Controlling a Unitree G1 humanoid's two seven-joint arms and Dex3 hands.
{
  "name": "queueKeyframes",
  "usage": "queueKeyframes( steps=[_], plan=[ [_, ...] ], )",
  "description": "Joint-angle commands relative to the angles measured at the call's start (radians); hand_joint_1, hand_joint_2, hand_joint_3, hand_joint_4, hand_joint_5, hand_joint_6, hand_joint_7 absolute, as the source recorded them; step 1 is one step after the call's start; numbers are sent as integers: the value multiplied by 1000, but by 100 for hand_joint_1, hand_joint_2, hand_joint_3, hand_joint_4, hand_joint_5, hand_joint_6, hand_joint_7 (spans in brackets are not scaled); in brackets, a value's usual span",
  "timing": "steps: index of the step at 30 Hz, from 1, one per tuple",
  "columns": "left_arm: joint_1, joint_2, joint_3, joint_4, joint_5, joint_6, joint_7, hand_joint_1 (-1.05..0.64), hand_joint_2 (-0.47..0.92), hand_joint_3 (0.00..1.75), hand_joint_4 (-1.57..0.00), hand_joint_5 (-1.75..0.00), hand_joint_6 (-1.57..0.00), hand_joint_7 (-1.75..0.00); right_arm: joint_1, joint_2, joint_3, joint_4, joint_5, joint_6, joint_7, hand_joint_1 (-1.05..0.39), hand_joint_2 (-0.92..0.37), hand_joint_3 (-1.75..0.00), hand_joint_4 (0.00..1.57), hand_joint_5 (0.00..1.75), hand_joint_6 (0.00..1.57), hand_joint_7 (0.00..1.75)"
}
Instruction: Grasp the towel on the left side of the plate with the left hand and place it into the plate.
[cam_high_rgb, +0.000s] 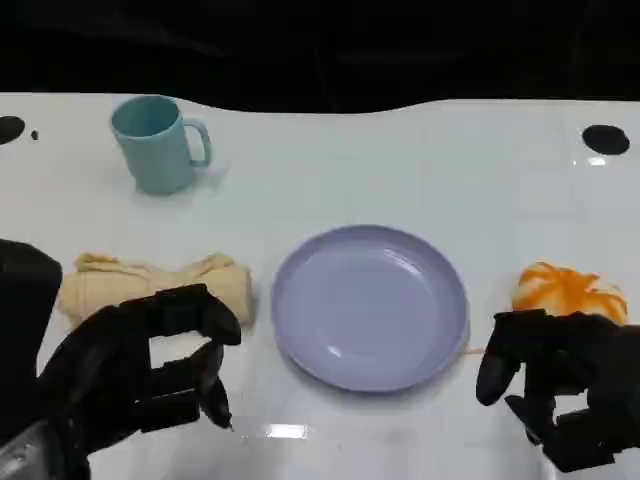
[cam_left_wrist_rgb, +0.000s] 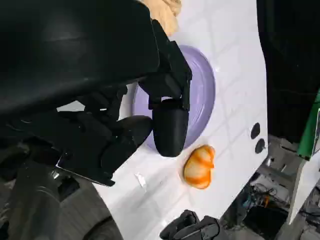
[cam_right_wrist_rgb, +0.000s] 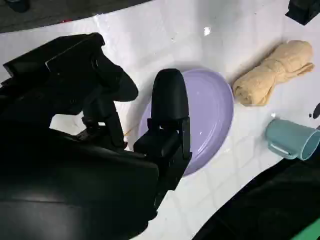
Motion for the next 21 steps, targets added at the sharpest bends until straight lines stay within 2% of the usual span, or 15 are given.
queueKeyframes(
  steps=[1, 15, 21],
  plan=[
    [-2, 19, 4, 13, 3, -19, -4, -13, 69, 105, -77, -175, -66, -162, -10, -10, -11, -4, 3, 3, -2, 2, -57, -108, 70, 175, 68, 148],
    [-7, 16, 3, -9, 3, 14, 31, -13, 70, 105, -77, -175, -66, -163, -9, -14, -9, -9, -3, 0, -1, 2, -57, -109, 70, 174, 68, 148],
    [-5, 23, 4, 15, -2, -19, 4, -12, 70, 105, -77, -175, -65, -164, -12, -15, -5, -4, -8, -6, -2, 2, -56, -110, 70, 174, 69, 148]
  ],
)
